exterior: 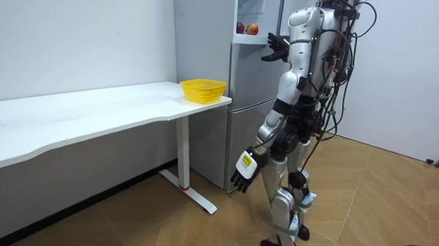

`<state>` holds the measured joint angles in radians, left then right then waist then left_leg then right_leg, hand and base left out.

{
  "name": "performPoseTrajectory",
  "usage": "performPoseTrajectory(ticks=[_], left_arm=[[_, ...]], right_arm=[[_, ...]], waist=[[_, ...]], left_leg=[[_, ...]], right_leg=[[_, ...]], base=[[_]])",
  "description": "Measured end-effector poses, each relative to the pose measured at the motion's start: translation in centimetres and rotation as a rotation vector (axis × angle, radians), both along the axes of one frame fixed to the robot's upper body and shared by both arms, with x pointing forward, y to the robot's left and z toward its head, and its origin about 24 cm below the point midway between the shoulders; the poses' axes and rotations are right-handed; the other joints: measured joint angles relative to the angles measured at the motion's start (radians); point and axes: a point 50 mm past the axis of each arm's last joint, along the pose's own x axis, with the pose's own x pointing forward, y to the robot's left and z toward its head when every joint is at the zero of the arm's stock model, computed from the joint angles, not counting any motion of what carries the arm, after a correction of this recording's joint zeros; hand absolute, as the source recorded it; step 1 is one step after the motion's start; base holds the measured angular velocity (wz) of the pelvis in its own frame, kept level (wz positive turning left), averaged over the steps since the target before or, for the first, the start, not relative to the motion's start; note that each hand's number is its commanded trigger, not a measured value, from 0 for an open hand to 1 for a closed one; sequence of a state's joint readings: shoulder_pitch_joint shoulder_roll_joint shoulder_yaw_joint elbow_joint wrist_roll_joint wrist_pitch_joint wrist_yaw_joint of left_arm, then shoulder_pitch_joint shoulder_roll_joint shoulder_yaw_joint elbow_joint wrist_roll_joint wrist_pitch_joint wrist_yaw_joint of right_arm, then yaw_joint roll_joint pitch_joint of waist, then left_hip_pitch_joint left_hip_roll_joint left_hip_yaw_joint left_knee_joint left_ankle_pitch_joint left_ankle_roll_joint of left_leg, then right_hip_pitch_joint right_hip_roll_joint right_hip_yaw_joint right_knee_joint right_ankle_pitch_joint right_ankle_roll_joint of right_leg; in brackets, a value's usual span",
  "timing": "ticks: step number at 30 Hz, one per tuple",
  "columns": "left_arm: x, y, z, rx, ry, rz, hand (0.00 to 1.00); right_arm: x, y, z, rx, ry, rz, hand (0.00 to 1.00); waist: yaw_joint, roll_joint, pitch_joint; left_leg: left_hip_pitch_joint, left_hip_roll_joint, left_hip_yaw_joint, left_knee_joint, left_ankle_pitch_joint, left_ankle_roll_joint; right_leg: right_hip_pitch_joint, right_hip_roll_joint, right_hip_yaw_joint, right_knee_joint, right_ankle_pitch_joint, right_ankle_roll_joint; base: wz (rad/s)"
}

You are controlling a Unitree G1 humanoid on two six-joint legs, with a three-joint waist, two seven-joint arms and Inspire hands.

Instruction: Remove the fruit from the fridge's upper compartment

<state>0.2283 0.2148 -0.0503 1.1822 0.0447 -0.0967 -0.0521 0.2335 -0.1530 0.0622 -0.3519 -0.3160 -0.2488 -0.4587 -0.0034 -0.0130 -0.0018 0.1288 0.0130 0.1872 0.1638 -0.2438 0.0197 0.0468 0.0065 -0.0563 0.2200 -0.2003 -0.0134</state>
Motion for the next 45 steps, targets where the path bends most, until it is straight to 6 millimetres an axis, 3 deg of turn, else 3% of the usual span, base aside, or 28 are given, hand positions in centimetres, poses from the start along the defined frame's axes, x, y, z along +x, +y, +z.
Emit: performPoseTrajectory(ticks=[9, 18, 22, 25, 29, 39, 45], left_arm=[[-0.3, -0.6, -0.2, -0.016, 0.043, -0.083, 0.00], [-0.1, -0.5, -0.1, 0.004, 0.057, -0.150, 0.00], [-0.1, -0.4, -0.2, 0.021, 0.083, -0.202, 0.00], [-0.2, -0.5, -0.2, 0.023, 0.103, -0.233, 0.00], [-0.2, -0.5, -0.2, 0.008, 0.113, -0.238, 0.00], [-0.3, -0.9, -0.3, -0.033, 0.137, -0.225, 0.00], [-0.4, -0.9, -0.3, -0.043, 0.155, -0.246, 0.00]], right_arm=[[1.9, 0.5, 3.9, -0.003, -0.186, 0.047, 0.00], [3.0, -1.3, 6.7, 0.029, -0.308, 0.024, 0.00], [3.2, -1.7, 7.2, 0.034, -0.324, 0.011, 0.00], [3.3, -1.9, 7.4, 0.030, -0.331, 0.010, 0.00], [4.0, -1.9, 8.0, 0.050, -0.341, 0.036, 0.00], [6.8, -3.1, 7.2, 0.057, -0.234, 0.005, 0.00], [7.5, -4.0, 8.1, 0.091, -0.249, -0.026, 0.00]], waist=[[0.007, 0.011, 0.0012], [0.013, -0.003, 0.0048], [0.018, -0.015, 0.0050], [0.028, -0.027, -0.0008], [0.034, -0.040, 0.0026], [0.050, -0.041, 0.0065], [0.067, -0.042, 0.0070]], left_leg=[[0.007, 0.000, -0.036, 0.004, 0.000, 0.000], [0.004, -0.001, -0.052, 0.018, 0.001, 0.000], [-0.003, -0.001, -0.058, 0.022, 0.001, 0.000], [-0.010, -0.001, -0.060, 0.028, 0.001, 0.000], [-0.011, -0.002, -0.082, 0.034, 0.001, 0.000], [-0.013, -0.004, -0.106, 0.035, 0.001, 0.000], [-0.014, -0.004, -0.108, 0.035, 0.001, -0.001]], right_leg=[[0.037, -0.002, -0.037, -0.019, 0.003, -0.001], [0.038, -0.005, -0.054, -0.019, 0.003, -0.001], [0.038, -0.006, -0.058, -0.019, 0.003, -0.002], [0.037, -0.006, -0.061, -0.021, 0.003, -0.002], [0.040, -0.008, -0.075, -0.022, 0.004, -0.002], [0.051, -0.010, -0.099, -0.035, 0.005, -0.004], [0.055, -0.009, -0.101, -0.035, 0.005, -0.004]], base=[[0.13], [0.06], [0.01], [0.04], [0.10], [0.08], [0.00]])
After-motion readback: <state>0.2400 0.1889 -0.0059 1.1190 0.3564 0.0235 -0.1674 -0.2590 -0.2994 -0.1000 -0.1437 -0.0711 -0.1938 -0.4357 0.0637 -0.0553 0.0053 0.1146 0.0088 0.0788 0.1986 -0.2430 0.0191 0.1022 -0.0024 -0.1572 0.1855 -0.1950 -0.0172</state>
